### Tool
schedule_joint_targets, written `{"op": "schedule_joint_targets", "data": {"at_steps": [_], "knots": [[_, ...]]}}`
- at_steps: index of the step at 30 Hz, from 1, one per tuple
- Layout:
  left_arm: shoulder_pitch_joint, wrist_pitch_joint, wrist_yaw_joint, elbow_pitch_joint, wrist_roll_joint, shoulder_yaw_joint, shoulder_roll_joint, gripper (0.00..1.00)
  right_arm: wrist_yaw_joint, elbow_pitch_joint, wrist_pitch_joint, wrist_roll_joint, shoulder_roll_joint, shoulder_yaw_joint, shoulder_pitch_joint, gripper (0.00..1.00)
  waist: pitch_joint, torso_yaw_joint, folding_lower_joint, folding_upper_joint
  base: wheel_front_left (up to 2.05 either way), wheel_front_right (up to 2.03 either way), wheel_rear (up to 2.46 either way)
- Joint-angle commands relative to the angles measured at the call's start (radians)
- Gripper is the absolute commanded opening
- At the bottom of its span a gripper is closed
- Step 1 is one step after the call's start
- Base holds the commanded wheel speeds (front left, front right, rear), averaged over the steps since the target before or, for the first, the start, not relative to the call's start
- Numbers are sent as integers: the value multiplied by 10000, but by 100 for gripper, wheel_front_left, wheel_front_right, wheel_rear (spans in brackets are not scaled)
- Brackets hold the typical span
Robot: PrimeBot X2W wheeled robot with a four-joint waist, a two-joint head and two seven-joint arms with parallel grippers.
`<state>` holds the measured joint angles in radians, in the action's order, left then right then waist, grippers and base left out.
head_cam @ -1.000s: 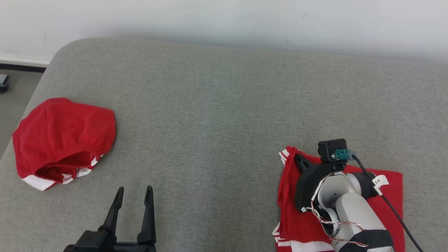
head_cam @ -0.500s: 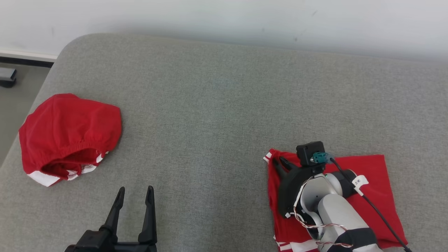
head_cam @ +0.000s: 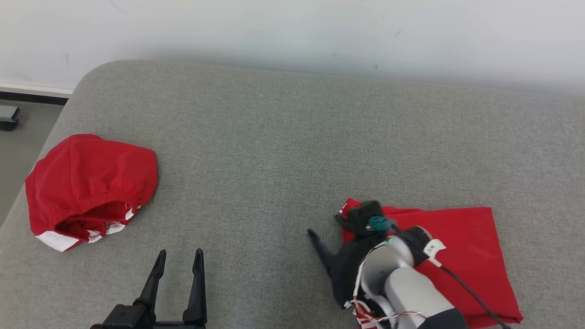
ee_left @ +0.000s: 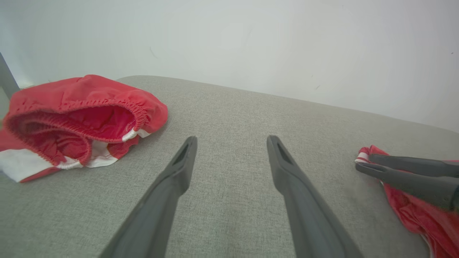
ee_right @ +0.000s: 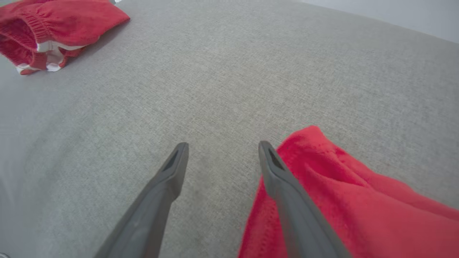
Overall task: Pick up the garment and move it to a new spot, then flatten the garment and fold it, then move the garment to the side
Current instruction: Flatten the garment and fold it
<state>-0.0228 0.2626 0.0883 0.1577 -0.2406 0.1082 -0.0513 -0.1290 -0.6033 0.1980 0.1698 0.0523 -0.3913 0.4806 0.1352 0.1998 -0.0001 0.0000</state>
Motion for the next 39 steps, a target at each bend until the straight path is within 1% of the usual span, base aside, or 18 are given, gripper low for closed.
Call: {"op": "schedule_joint_targets", "data": {"at_steps": [1, 6, 8, 10, 12, 15, 22, 26, 27, 33, 36, 39], "knots": [[136, 28, 28, 21, 22, 0, 14, 100, -27, 101, 10, 179, -40, -239, -135, 100, -57, 57, 1, 0, 0, 0, 0], [240, 28, 31, 51, 17, -51, 12, 100, -27, 605, 134, 947, -31, -1063, -373, 100, -211, 145, 1, 0, 0, 0, 0], [284, 29, 10, 34, 38, -116, 12, 100, -27, 873, 7, 1202, -31, -1092, -443, 100, -301, 143, 1, 0, 0, 0, 0], [348, 29, -4, -29, 49, -211, 15, 100, -27, 1129, -204, 1330, -31, -898, -578, 100, -383, 94, 1, 0, 0, 0, 0], [430, 29, -27, -91, 66, -337, 14, 100, -27, 1403, -478, 1385, -28, -587, -808, 100, -485, -14, 1, 0, 0, 0, 0], [552, 29, -66, -210, 87, -451, 15, 100, -27, 1877, -991, 1109, -26, 104, -1233, 100, -648, -223, 1, 0, 0, 0, 0], [827, 28, -159, -689, 7, -651, 14, 100, -27, 3421, -2155, 369, -29, 1941, -2890, 100, -1002, -815, 1, 0, 0, 0, 0], [886, 29, -239, -939, 255, -715, 14, 100, -27, 4272, -2669, 243, -34, 2833, -3733, 100, -1151, -1164, 1, 0, 0, 0, 0], [886, 29, -239, -939, 255, -715, 14, 100, -27, 4272, -2669, 243, -34, 2833, -3733, 100, -1151, -1164, 1, 0, 0, 0, 0], [1097, 29, -285, -1057, 553, -787, 12, 100, -27, 4949, -3177, -138, -34, 3897, -4492, 100, -1429, -1613, 1, 0, 0, 0, 0], [1190, 28, -309, -976, 804, -803, 12, 100, -28, 5105, -3406, -383, -29, 4531, -4861, 100, -1507, -1810, 1, 0, 0, 0, 0], [1274, 28, -305, -780, 986, -807, 12, 100, -28, 5081, -3558, -596, -31, 4826, -5094, 100, -1564, -1908, 1, 0, 0, 0, 0]]}}
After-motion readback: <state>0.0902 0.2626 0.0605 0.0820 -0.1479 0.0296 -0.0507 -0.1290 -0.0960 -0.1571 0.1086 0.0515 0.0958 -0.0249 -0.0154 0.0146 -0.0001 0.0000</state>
